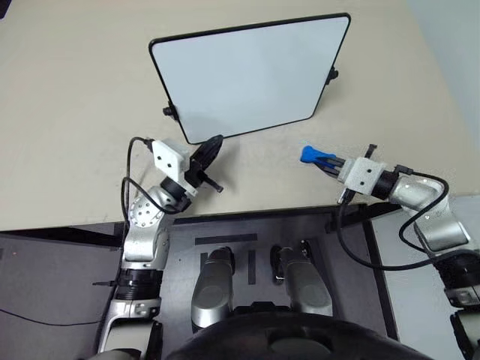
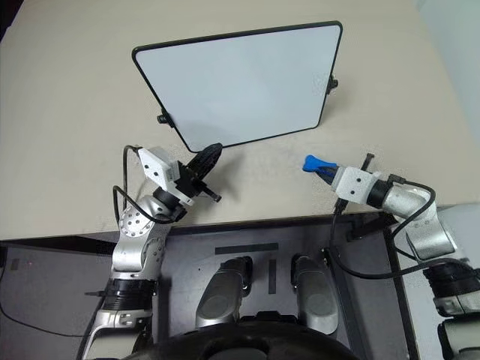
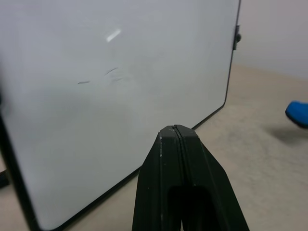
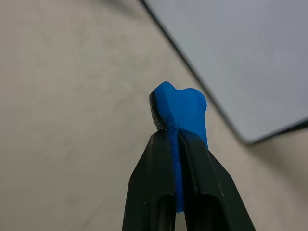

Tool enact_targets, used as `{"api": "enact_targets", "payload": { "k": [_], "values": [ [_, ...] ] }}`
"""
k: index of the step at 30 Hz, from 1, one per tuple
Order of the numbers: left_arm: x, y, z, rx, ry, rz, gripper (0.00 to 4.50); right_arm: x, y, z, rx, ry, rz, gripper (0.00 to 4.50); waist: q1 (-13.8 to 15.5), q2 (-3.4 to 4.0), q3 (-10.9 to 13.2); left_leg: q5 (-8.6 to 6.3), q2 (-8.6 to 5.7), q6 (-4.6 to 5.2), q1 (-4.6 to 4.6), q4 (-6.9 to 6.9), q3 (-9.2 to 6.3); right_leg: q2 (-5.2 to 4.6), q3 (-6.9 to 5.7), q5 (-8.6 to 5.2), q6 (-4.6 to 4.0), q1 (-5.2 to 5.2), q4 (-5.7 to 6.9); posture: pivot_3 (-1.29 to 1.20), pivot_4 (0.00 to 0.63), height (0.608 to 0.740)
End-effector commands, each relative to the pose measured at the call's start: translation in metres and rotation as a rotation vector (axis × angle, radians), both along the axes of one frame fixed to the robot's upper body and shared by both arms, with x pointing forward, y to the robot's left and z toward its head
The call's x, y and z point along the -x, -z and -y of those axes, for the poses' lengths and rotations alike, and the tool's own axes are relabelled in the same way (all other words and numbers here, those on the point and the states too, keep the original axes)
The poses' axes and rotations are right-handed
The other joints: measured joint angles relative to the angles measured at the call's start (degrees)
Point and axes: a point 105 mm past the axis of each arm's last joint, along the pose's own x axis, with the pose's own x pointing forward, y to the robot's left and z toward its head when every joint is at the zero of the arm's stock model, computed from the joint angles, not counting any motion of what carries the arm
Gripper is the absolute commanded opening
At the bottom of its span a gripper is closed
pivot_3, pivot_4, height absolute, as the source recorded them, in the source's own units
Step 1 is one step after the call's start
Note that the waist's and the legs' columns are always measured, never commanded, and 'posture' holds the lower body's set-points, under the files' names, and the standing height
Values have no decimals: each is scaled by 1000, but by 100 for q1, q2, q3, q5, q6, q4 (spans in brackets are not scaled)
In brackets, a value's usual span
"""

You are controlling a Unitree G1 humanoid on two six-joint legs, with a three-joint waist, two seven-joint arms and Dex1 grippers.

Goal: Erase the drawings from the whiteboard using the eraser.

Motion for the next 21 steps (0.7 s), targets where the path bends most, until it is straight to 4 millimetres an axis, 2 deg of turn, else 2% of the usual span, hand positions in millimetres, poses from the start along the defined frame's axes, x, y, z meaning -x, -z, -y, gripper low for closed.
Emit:
{"api": "enact_targets", "payload": {
  "k": [1, 2, 6, 9, 13, 21],
  "values": [
    [-2, -7, -1, -2, 17, 25, 0, 1, -16, -6, -29, -2, 39, 1577, -7, 0, 0, 4, 0, 3, 1, 0, 0, 0, 0, -4, 14, 0, 0, 0, 150, 740],
    [-3, -8, -3, -4, 17, 26, 0, 2, -16, -7, -29, 0, 37, 1935, -6, 0, 0, 7, 0, 4, 1, 1, 0, 1, 0, -19, 45, 0, 0, 0, 150, 740],
    [-5, -9, -4, -14, 21, 31, 0, 7, -17, -7, -57, 8, 17, 3284, 11, 0, 0, 16, -1, 6, 0, 1, -2, 1, 0, -16, 46, 3, 1, 0, 150, 740],
    [-7, -12, -2, -23, 30, 37, 0, 10, -29, -9, -110, 16, 49, 4376, 21, 0, 0, 16, -3, 7, -1, 2, -4, 0, 1, -12, 39, 5, 1, 0, 150, 740],
    [-9, -16, -4, -35, 37, 41, 0, 15, -46, -7, -231, 39, 50, 4482, 23, 0, 0, 15, -5, 6, -2, 2, -3, 1, 0, -7, 30, 5, 1, 0, 150, 740],
    [-11, -18, -6, -71, 79, 29, 0, 20, -43, -4, -286, 105, 34, 4482, 27, 0, 0, 15, -5, 5, -1, 2, -7, 4, 1, -15, 41, 6, 1, 0, 150, 740]
  ]
}}
